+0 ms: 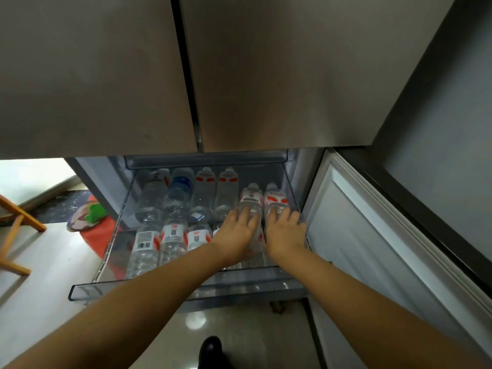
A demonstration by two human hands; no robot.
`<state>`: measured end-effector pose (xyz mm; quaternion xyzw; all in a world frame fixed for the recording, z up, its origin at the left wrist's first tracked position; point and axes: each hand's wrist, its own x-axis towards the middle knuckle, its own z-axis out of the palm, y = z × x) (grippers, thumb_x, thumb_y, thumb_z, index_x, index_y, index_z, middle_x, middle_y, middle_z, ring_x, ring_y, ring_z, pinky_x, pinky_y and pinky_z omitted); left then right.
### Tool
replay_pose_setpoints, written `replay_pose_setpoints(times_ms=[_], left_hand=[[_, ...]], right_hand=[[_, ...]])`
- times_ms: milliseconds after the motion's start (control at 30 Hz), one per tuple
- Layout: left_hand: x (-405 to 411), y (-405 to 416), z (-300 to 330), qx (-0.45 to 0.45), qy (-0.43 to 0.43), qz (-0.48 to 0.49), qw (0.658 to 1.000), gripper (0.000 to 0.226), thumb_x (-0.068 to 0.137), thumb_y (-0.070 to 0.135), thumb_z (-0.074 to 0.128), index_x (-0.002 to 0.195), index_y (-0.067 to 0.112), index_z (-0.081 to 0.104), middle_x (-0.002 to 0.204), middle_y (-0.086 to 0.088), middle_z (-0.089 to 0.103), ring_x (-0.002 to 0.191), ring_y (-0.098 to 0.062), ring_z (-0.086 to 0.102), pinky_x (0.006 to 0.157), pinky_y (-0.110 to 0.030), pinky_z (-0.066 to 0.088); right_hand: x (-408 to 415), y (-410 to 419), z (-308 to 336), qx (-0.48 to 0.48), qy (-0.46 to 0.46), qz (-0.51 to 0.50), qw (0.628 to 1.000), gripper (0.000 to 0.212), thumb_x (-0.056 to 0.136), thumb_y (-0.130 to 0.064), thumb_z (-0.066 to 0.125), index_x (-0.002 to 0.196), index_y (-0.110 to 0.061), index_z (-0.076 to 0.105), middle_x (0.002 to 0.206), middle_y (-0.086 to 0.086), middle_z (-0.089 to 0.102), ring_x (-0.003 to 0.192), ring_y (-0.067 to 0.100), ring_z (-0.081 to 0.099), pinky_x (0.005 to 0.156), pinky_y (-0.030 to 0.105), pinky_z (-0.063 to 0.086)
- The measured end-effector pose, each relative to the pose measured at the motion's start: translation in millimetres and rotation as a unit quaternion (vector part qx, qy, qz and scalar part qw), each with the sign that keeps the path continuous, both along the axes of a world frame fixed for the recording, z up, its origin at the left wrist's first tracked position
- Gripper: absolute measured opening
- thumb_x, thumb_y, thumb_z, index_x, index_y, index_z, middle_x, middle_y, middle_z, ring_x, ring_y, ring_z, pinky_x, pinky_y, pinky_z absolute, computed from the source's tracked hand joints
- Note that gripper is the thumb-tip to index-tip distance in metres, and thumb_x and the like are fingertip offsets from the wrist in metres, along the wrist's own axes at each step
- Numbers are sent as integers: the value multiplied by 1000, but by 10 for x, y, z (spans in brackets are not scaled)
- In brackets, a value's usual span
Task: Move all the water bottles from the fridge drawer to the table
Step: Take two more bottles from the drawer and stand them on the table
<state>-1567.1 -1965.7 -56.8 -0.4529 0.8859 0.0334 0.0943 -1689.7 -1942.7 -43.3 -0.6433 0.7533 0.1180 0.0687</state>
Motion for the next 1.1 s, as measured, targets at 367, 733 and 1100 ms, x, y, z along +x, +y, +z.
replay_pose_setpoints(times_ms=[367, 733, 1100], left_hand=[[-52, -439, 303, 185, 241, 221, 927, 49, 96, 45, 43, 117, 2, 57, 114, -17, 63, 104, -30, 61, 85, -34, 48], [-498, -714, -34, 298, 269, 436, 805, 88, 93, 54, 43, 151, 15, -12, 151, -22, 31, 135, -38, 38, 108, -42, 35], [-156, -517, 5, 301, 482, 389, 725, 58, 81, 39, 70, 128, 13, 48, 110, -6, 64, 91, -18, 65, 76, -33, 58]], right_hand=[[-98, -423, 224, 76, -210, -184, 957, 70, 92, -35, 58, 148, -8, 26, 144, 18, 37, 125, 33, 47, 103, 40, 44], [-45, -507, -177, -22, -340, -281, 897, 82, 96, -50, 43, 153, -16, -6, 141, 23, 42, 123, 37, 50, 97, 42, 46], [-159, -414, 0, -66, -429, -285, 854, 63, 94, -43, 54, 142, -10, 30, 128, 13, 57, 102, 27, 60, 71, 25, 44]])
